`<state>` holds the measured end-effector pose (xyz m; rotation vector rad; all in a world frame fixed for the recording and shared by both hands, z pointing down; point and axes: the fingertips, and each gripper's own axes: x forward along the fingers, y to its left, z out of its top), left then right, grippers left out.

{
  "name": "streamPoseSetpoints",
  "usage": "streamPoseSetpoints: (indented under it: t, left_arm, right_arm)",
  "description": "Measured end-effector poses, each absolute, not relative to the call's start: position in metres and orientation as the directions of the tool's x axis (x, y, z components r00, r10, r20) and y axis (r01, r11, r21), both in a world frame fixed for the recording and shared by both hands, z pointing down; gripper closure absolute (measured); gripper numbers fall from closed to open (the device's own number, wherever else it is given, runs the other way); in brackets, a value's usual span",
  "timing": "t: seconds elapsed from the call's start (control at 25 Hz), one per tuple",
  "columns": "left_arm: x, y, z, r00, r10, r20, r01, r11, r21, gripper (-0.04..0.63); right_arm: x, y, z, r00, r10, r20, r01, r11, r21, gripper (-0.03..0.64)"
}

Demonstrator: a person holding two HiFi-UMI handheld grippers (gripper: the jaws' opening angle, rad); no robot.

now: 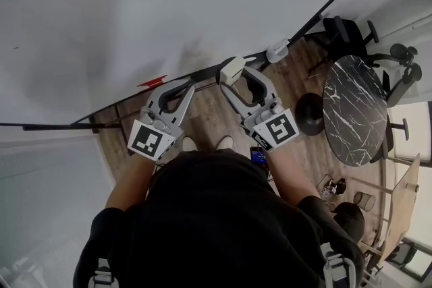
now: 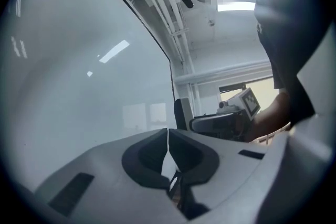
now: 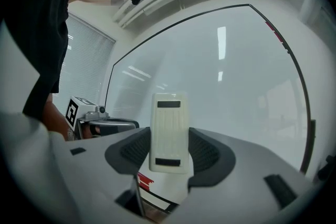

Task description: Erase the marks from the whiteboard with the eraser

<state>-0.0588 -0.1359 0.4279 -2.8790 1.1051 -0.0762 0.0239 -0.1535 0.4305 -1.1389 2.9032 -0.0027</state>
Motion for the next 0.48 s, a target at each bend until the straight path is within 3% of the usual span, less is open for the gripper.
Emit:
streamPoseSetpoints:
  t: [0.48]
  left_arm:
    - [-0.0667, -0.1341, 0.4274, 0.734, -0.679, 0.014, -0.677, -0.733, -0.07, 0.588]
  right_arm:
    - [0.0335, -0.1502, 0.4295, -0.726, -0.687, -0.034, -0.687, 0.727, -0.017, 0.393]
